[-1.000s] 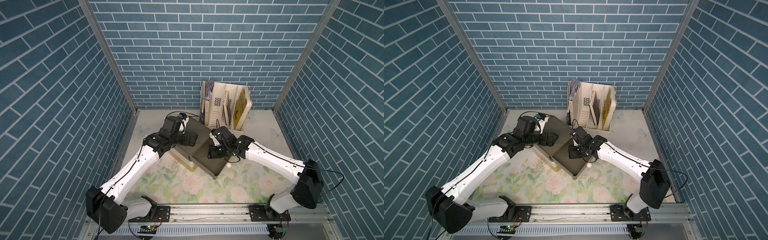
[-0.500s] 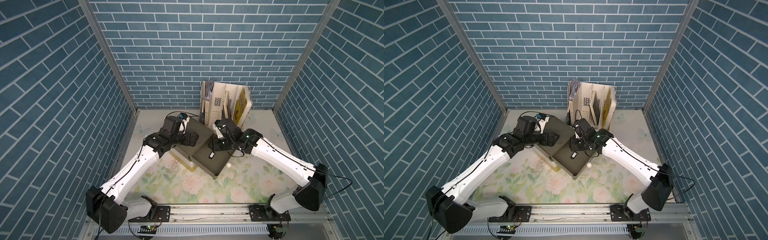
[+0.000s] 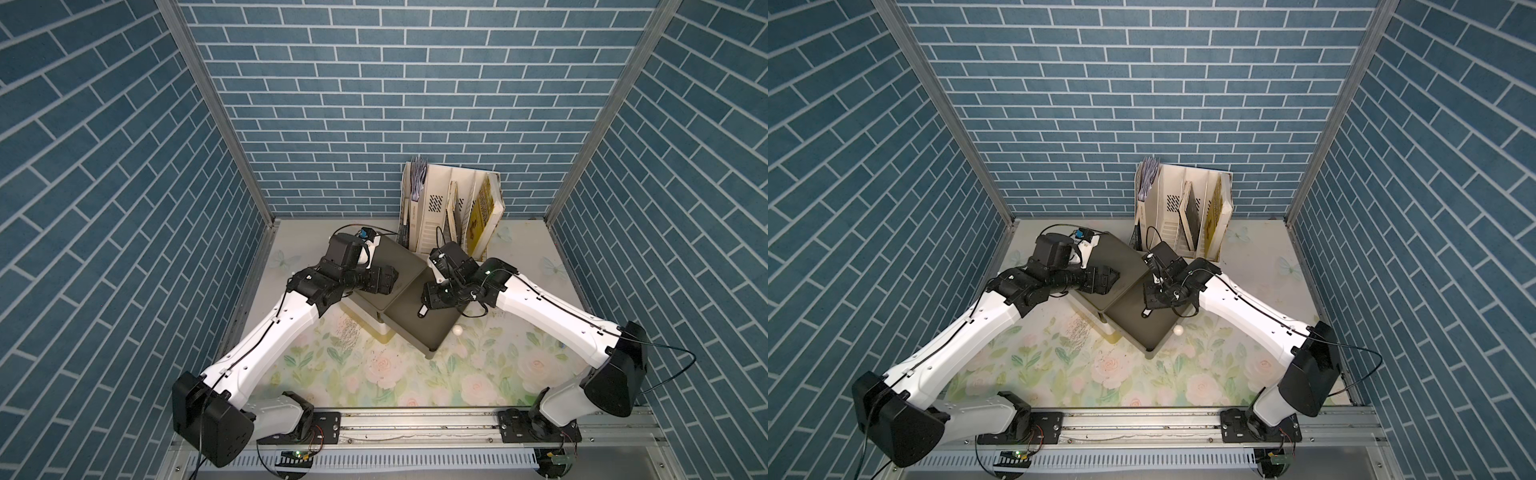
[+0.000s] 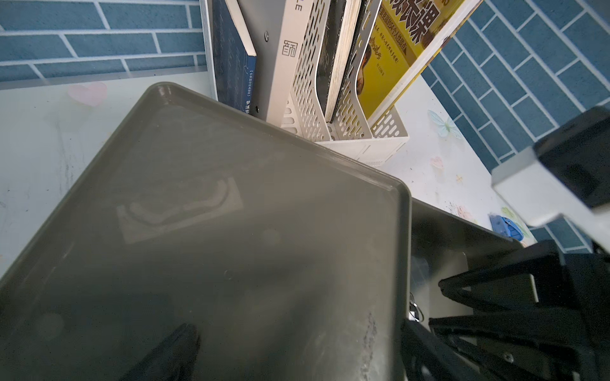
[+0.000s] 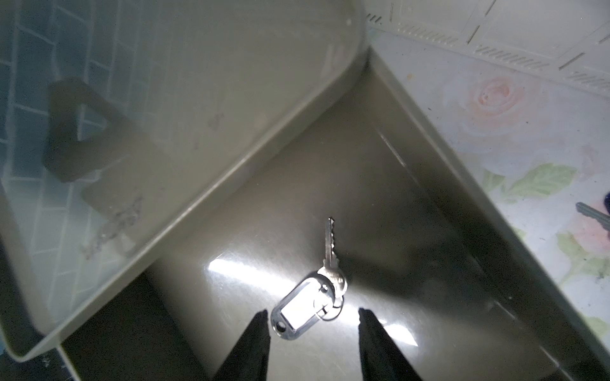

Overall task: Take the keys out of the drawer
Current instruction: Pick up the key from the drawer.

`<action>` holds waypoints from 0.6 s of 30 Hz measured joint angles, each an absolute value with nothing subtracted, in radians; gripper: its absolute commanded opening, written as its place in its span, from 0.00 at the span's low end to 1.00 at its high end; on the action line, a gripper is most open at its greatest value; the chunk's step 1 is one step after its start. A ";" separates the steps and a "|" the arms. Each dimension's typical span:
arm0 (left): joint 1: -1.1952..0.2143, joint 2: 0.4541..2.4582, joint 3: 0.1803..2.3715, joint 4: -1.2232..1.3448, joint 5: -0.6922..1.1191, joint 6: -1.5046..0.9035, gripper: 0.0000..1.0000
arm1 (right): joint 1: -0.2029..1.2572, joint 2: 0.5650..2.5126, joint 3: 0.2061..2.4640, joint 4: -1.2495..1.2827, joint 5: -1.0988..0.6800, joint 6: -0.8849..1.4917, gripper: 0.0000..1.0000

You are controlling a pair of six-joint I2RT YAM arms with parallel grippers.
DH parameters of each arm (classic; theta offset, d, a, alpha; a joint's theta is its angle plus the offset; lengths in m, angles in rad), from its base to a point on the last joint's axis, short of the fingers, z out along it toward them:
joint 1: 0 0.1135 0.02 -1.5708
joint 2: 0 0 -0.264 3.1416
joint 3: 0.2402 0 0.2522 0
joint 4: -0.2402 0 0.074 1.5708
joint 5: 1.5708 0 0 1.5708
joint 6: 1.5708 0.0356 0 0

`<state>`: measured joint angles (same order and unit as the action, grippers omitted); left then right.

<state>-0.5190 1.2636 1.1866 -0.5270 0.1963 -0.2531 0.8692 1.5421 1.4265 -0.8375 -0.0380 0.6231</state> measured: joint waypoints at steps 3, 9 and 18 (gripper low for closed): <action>-0.519 1.260 1.185 -0.526 0.196 -0.253 1.00 | 0.869 1.563 1.427 -0.844 -0.042 0.616 0.40; -0.519 1.255 1.184 -0.525 0.196 -0.253 1.00 | 0.869 1.585 1.427 -0.849 -0.049 0.595 0.29; -0.516 1.253 1.171 -0.524 0.196 -0.253 1.00 | 0.870 1.605 1.426 -0.852 -0.049 0.574 0.24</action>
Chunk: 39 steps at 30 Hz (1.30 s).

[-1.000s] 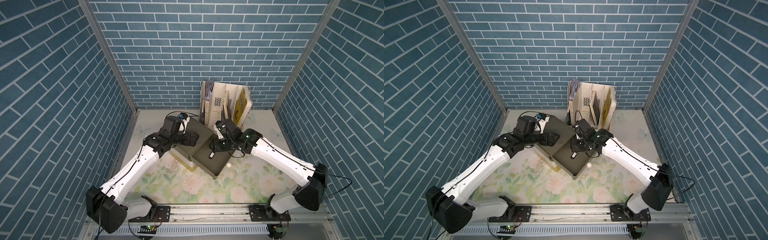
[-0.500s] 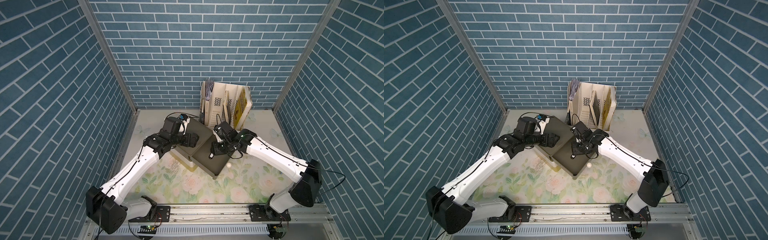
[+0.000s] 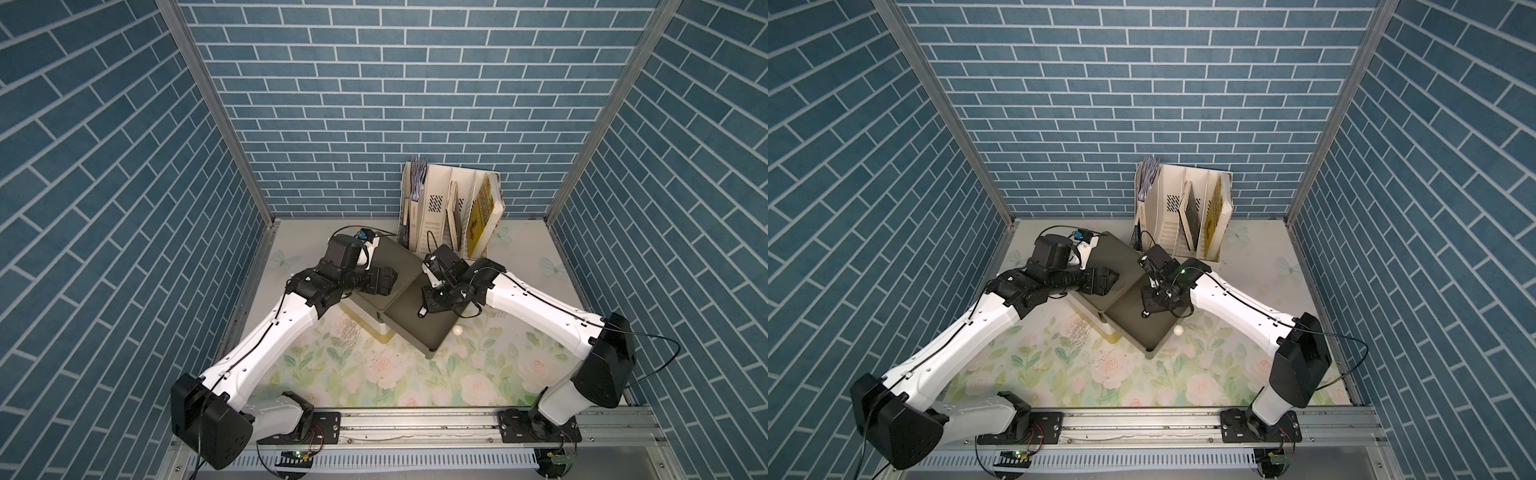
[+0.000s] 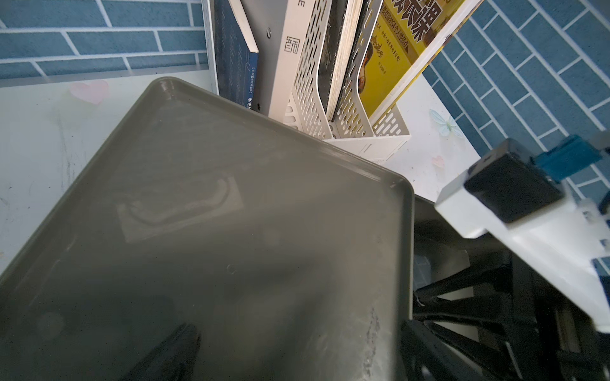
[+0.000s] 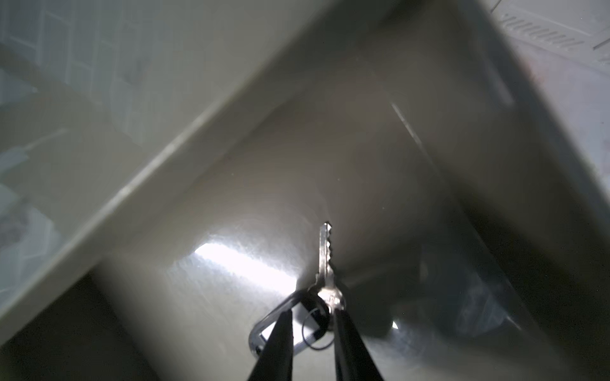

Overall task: Take the keys out of the drawer
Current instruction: Pick up the key from the drawer.

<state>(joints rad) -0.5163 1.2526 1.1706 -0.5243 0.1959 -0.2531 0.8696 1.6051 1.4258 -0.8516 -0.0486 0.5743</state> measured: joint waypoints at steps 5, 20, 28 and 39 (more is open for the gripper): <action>-0.513 1.248 1.165 -0.524 0.196 -0.253 1.00 | 0.870 1.620 1.435 -0.855 -0.044 0.559 0.23; -0.502 1.242 1.164 -0.518 0.204 -0.254 1.00 | 0.870 1.636 1.477 -0.891 -0.010 0.527 0.00; -0.501 1.242 1.164 -0.517 0.207 -0.254 1.00 | 0.870 1.621 1.480 -0.893 0.006 0.527 0.00; -0.501 1.242 1.164 -0.509 0.223 -0.255 1.00 | 0.865 1.511 1.495 -0.863 0.006 0.546 0.00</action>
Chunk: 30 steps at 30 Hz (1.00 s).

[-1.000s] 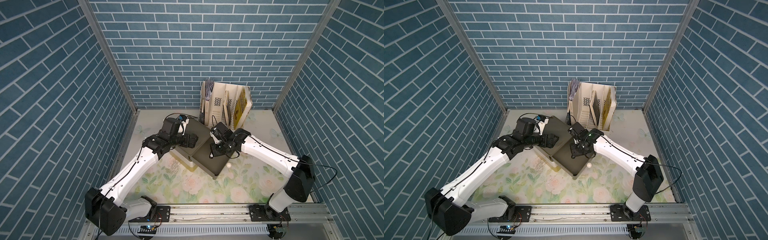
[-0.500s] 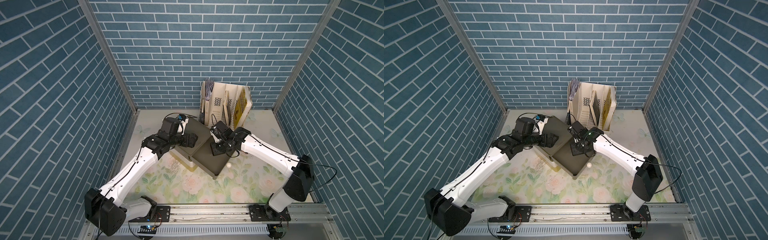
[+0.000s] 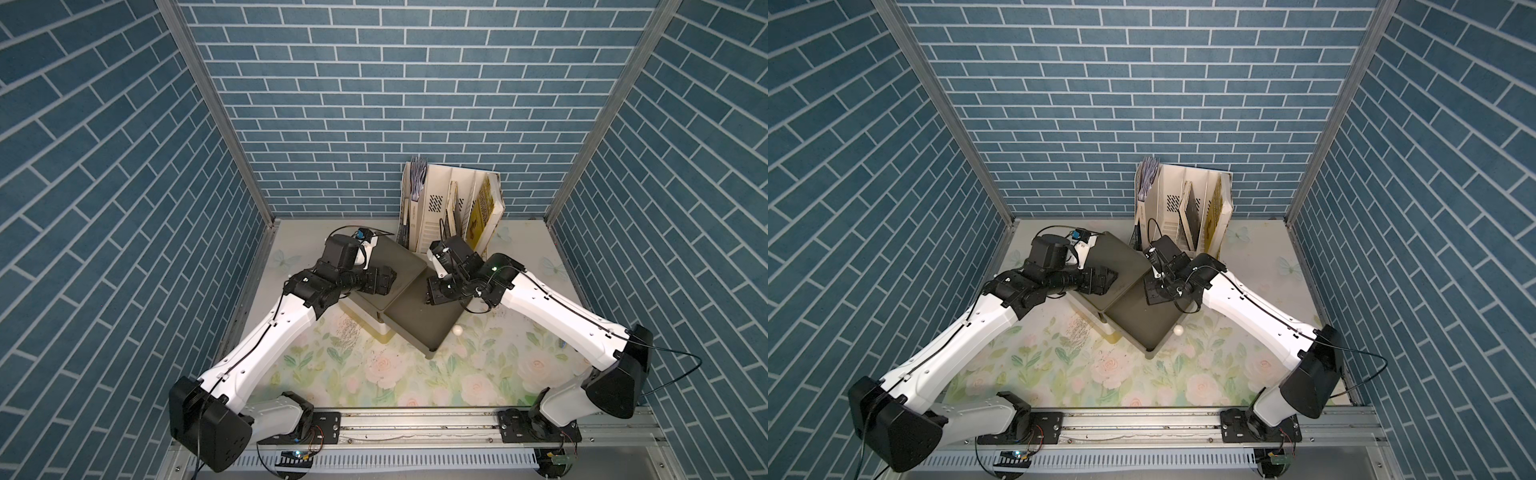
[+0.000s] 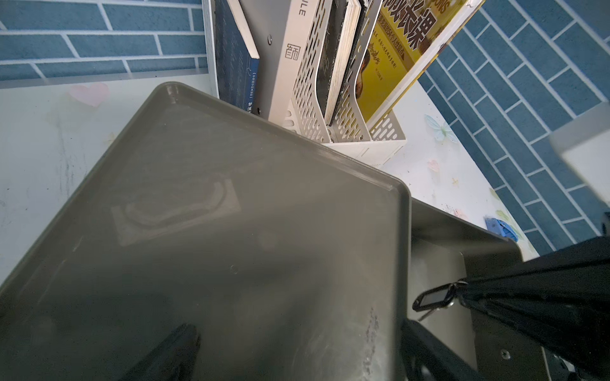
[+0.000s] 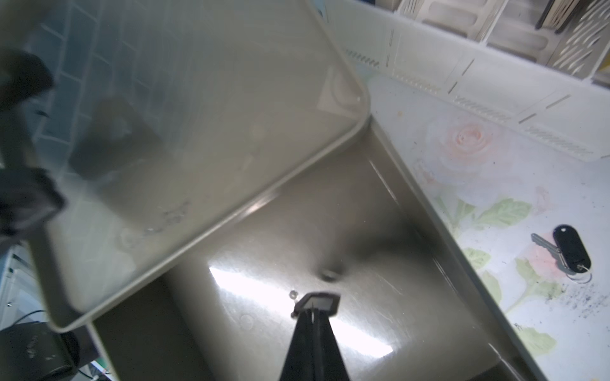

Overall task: Take the keys out of the drawer
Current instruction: Pick up the key from the drawer, then place the key at the center of the board.

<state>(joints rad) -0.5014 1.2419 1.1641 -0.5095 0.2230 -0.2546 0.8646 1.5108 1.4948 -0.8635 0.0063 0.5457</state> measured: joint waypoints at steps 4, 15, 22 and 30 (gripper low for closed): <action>-0.501 1.242 1.164 -0.505 0.234 -0.255 1.00 | 0.854 1.489 1.495 -0.845 0.005 0.553 0.00; -0.501 1.213 1.164 -0.485 0.273 -0.252 1.00 | 0.812 1.399 1.495 -0.748 -0.004 0.580 0.00; -0.501 1.203 1.164 -0.456 0.311 -0.250 1.00 | 0.774 1.335 1.485 -0.660 -0.035 0.591 0.00; -0.501 1.206 1.171 -0.428 0.359 -0.257 1.00 | 0.712 1.288 1.446 -0.579 -0.077 0.606 0.00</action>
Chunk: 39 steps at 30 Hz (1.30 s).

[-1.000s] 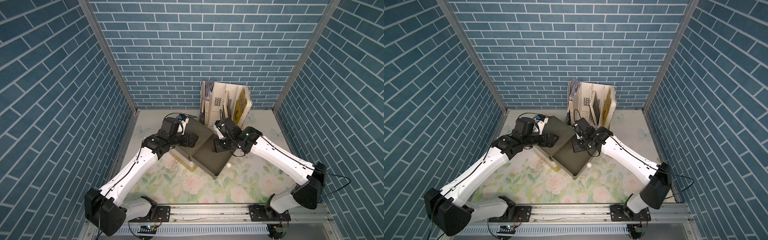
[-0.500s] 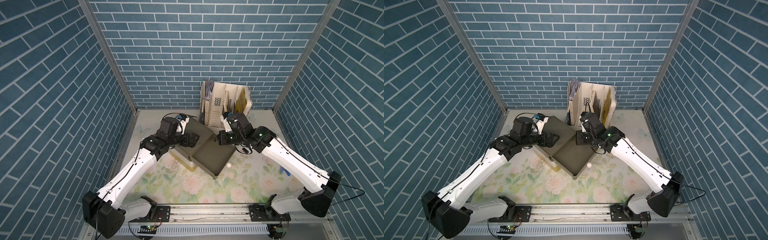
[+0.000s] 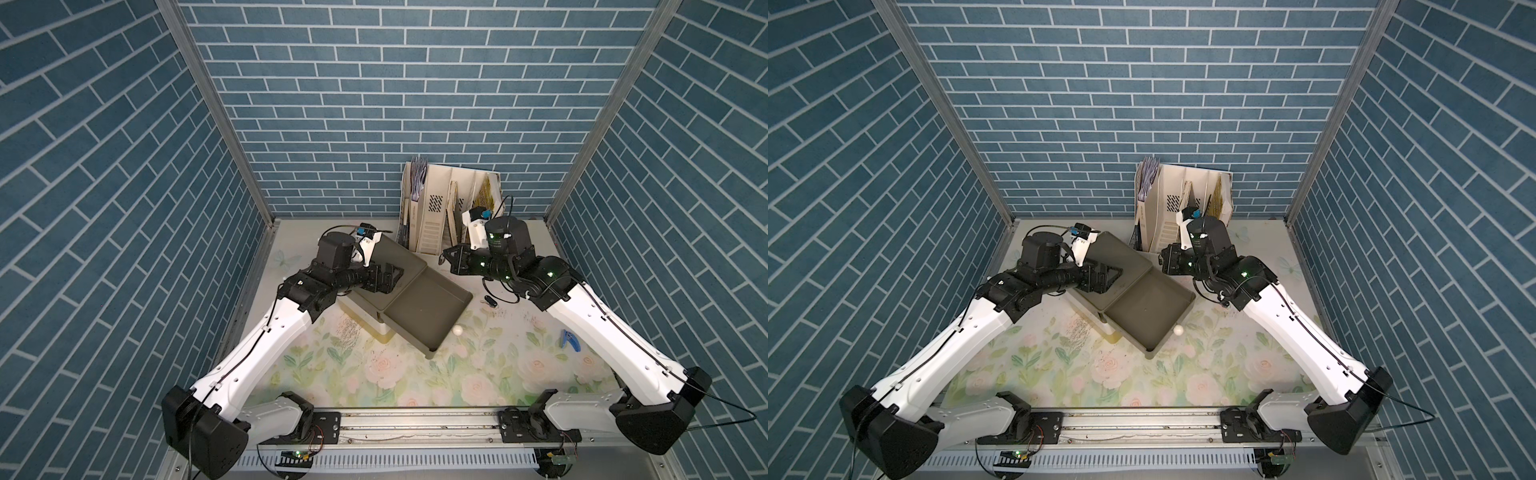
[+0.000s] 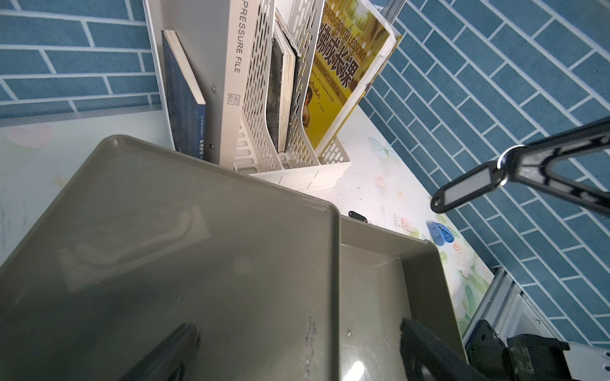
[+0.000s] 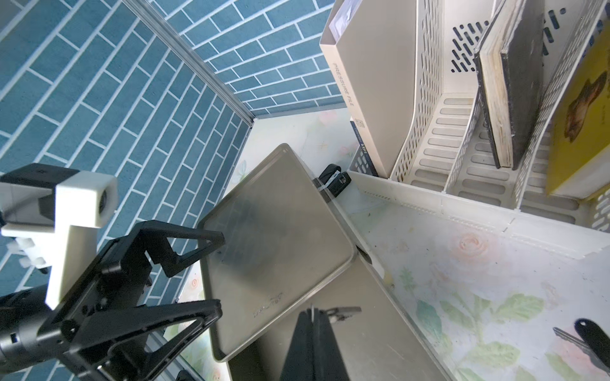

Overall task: Take the keys out of the drawer
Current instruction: Place the key at the center of the board.

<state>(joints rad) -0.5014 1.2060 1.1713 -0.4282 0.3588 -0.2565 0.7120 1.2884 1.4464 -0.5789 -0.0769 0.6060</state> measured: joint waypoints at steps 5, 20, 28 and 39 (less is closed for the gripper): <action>-0.501 1.211 1.190 -0.421 0.384 -0.262 1.00 | 0.667 1.265 1.428 -0.553 -0.109 0.606 0.00; -0.546 1.290 1.252 -0.420 0.390 -0.281 1.00 | 0.482 1.167 1.338 -0.530 -0.189 0.606 0.00; -0.599 1.331 1.277 -0.411 0.391 -0.283 1.00 | 0.403 1.147 1.274 -0.524 -0.219 0.606 0.00; -0.658 1.372 1.280 -0.405 0.391 -0.307 1.00 | 0.261 1.079 1.099 -0.516 -0.245 0.607 0.00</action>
